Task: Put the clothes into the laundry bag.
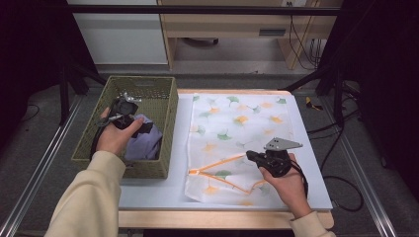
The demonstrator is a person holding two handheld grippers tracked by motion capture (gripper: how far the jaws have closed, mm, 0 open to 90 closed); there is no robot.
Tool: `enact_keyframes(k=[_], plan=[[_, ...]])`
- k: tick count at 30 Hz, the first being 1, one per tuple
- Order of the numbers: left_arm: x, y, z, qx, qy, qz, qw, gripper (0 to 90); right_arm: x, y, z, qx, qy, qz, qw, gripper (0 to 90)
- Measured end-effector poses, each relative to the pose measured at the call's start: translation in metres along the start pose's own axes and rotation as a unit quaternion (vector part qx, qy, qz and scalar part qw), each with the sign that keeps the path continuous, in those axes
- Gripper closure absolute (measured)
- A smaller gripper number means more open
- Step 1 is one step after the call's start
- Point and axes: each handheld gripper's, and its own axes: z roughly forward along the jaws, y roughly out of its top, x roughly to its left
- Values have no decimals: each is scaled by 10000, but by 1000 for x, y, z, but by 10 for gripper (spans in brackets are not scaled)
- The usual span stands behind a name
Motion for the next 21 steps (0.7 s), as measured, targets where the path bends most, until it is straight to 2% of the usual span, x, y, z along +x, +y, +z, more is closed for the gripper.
enact_keyframes(k=[3,5,7,11,14,19,21], plan=[[4,-4,9,51,-100,-109,9999,71,0,0,0,-6,0,16,10000,887],[6,-7,14,99,-77,-96,9999,70,0,0,0,0,-4,15,10000,887],[8,-9,18,129,-155,-134,9997,68,-1,-1,0,6,1,20,10000,887],[14,-13,27,26,-285,-298,9991,68,0,-1,1,13,6,21,10000,887],[19,-17,34,53,-302,-350,9989,66,0,-1,1,16,0,32,10000,887],[25,-25,44,234,-462,-530,9973,62,-1,-2,1,26,-9,26,10000,887],[25,-27,46,281,-485,-516,9971,59,-1,-2,2,43,-26,-3,10000,886]])
